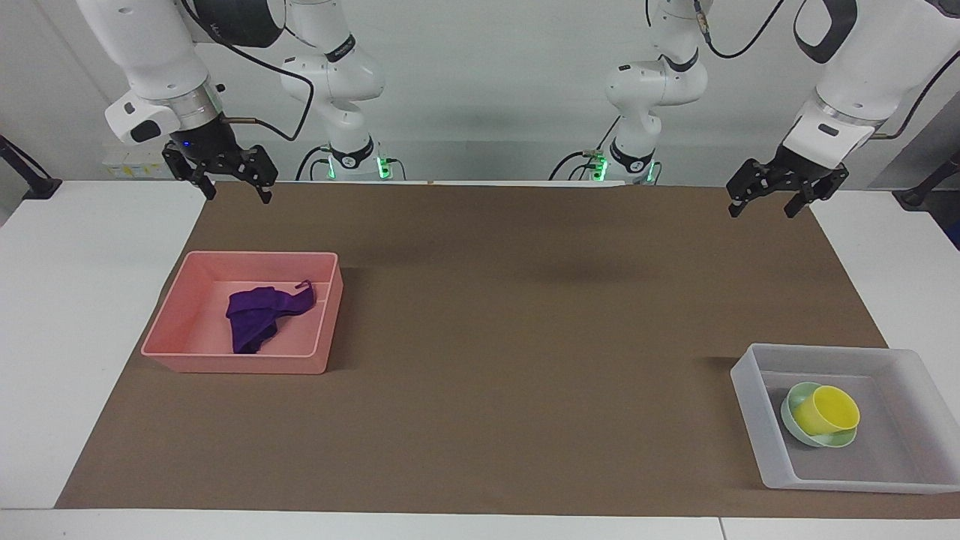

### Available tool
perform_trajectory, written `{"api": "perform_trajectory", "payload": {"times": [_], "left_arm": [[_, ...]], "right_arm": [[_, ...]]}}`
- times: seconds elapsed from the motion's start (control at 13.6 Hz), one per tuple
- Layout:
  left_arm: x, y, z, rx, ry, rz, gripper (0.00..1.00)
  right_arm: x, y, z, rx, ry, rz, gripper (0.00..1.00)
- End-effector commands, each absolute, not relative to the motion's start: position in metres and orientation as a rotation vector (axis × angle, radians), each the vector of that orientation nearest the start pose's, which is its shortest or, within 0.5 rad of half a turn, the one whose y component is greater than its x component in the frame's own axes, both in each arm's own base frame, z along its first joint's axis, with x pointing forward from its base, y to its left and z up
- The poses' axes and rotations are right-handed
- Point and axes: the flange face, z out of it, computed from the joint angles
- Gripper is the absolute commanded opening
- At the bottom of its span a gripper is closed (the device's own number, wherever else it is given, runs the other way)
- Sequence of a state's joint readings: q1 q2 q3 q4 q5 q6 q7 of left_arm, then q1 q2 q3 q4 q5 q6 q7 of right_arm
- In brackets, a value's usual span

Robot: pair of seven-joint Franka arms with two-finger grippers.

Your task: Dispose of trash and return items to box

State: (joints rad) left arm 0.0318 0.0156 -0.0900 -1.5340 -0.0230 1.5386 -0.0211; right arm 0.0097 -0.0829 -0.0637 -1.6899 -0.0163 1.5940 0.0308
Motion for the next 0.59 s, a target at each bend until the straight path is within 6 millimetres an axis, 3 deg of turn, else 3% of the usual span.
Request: {"api": "perform_trajectory", "payload": {"times": [0.0,0.51], "left_arm": [[0.549,-0.033,0.632,-3.148,0.032,0.020,1.00],[0.553,-0.030,0.634,-3.147,0.080,-0.034,1.00]], "right_arm": [[0.526,-0.031,0.620,-3.146,0.115,-0.012,1.00],[0.526,-0.030,0.630,-3.142,0.115,-0.005,1.00]]}}
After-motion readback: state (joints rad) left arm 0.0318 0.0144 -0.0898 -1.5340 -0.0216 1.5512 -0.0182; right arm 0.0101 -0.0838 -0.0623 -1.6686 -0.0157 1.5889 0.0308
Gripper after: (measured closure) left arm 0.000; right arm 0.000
